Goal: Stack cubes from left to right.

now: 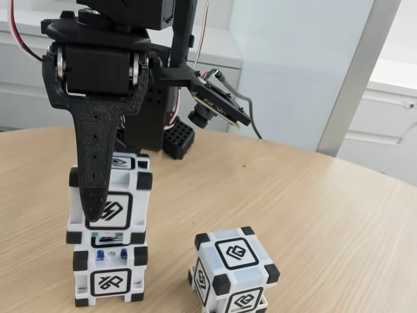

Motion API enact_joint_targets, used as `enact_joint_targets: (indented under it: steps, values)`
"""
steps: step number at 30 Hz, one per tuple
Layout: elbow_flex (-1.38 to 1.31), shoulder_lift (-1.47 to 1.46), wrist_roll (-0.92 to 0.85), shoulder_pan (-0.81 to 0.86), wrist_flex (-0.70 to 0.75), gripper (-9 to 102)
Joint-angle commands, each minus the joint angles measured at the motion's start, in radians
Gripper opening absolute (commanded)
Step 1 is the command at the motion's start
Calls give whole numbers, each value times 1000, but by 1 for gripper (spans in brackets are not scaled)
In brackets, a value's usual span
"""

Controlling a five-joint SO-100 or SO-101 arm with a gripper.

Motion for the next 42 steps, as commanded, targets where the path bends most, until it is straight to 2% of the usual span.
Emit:
enact_joint_targets:
  steps: [1, 12, 17, 23, 28, 35, 42]
  values:
    - [-9, 15, -12, 6, -8, 37]
    - [-23, 23, -32, -8, 12, 47]
    - [-25, 38, -32, -8, 12, 47]
    - [-11, 199, 20, -26, 12, 45]
    - [-9, 314, 86, -170, 12, 45]
    - [-11, 290, 209, -411, 8, 45]
    - [-18, 207, 304, -489, -6, 44]
